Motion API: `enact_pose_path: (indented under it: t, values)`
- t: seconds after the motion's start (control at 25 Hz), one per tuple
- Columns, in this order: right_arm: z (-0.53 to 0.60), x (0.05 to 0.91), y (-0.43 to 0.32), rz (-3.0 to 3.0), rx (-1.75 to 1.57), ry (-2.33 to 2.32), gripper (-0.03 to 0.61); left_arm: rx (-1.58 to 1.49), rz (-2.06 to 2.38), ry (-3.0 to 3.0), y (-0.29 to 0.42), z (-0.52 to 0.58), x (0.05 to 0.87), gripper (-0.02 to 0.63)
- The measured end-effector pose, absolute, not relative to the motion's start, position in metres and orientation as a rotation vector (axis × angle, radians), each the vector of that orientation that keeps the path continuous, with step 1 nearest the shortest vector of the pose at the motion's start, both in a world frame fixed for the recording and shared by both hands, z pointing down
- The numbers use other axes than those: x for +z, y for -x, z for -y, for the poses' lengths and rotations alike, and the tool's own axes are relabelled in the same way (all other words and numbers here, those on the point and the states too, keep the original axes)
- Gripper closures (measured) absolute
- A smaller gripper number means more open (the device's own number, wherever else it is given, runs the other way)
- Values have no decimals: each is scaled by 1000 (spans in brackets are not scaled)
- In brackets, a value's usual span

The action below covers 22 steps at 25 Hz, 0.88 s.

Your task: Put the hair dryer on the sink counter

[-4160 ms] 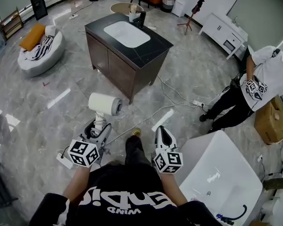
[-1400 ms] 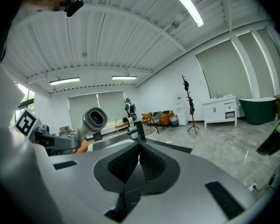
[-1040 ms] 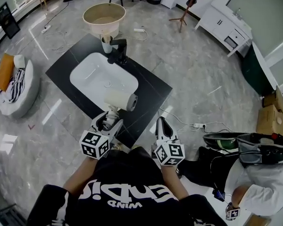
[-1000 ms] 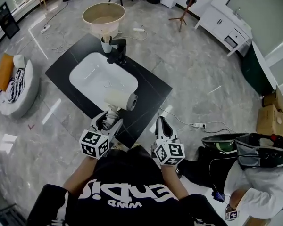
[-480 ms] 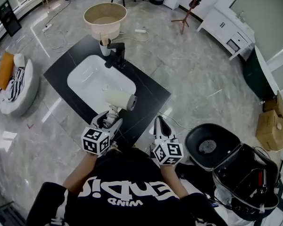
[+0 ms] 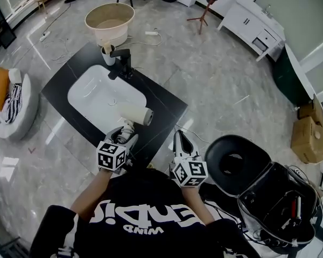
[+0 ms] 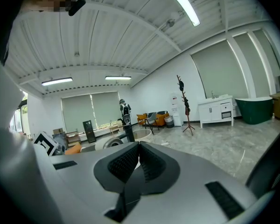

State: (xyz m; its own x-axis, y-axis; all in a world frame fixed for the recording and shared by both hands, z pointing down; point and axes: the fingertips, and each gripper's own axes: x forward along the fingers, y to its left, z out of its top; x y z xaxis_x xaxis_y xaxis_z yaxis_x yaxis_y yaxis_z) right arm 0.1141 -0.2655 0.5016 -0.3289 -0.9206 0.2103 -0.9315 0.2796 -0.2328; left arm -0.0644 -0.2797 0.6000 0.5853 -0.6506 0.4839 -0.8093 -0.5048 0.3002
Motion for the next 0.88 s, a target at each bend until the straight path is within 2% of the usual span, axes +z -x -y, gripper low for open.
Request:
enact_pose_path:
  t: [0.88]
  values:
    - [277, 522, -125, 2429, 554, -1817, 554, 716, 1026, -2258, 40, 291, 688, 356]
